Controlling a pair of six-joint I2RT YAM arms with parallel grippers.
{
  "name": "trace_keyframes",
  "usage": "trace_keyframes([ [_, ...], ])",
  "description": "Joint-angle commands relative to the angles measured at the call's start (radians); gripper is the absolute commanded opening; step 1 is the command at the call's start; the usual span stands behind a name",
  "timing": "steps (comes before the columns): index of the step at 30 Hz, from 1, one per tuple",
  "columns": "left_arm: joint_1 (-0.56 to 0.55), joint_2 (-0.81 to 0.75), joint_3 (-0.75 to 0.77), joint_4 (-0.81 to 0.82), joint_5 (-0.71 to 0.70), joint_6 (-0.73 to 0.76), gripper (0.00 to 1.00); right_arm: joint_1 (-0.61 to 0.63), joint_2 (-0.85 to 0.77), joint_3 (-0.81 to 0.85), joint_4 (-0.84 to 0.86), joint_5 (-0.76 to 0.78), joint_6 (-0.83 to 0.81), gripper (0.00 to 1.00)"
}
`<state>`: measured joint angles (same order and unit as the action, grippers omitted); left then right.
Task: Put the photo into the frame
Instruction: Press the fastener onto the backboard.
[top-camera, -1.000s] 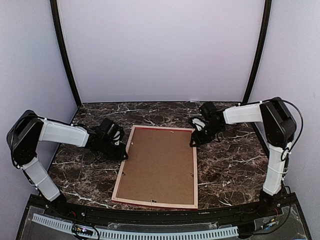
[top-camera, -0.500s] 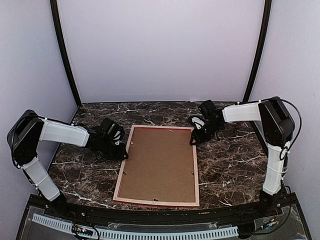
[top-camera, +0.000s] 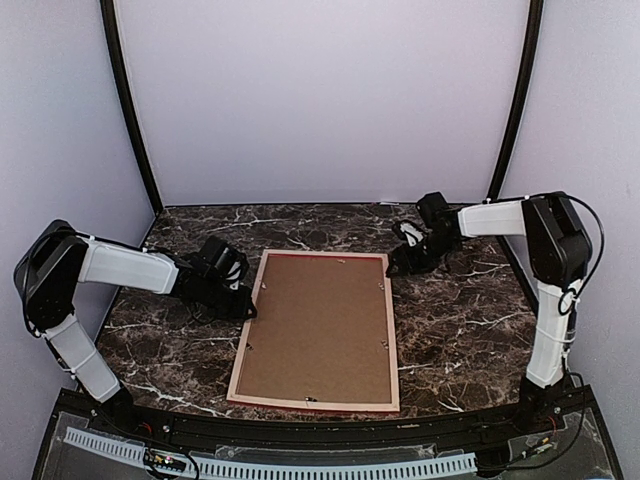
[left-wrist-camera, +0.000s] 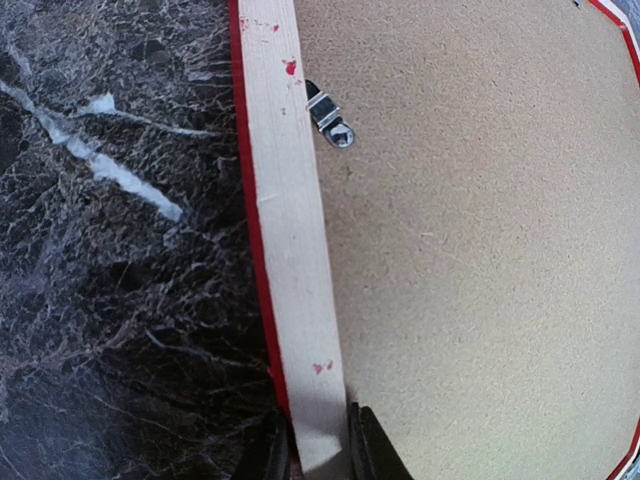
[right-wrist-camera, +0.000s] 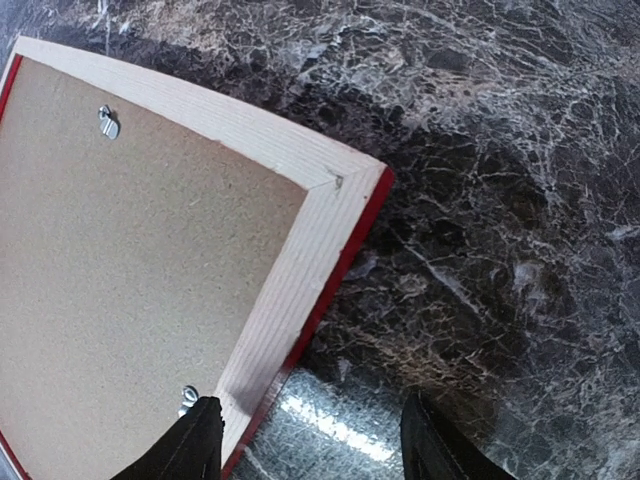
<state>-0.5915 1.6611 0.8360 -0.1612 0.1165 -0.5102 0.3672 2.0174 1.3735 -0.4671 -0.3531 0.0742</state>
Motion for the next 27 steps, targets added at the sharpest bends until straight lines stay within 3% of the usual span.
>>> trace_keyframes([
  [1, -0.001, 0.078, -0.072, -0.136, 0.014, 0.027, 0.21, 0.013, -0.075, -0.042, 0.042, -0.015, 0.058, 0.62],
  [11, -0.001, 0.084, -0.071, -0.123, 0.022, 0.028, 0.22, 0.083, -0.150, -0.175, 0.084, 0.040, 0.130, 0.62],
  [20, -0.002, 0.084, -0.071, -0.118, 0.024, 0.030, 0.22, 0.117, -0.086, -0.105, 0.050, 0.106, 0.128, 0.60],
  [27, -0.002, 0.089, -0.071, -0.114, 0.027, 0.032, 0.22, 0.119, -0.030, -0.041, 0.014, 0.129, 0.093, 0.48],
])
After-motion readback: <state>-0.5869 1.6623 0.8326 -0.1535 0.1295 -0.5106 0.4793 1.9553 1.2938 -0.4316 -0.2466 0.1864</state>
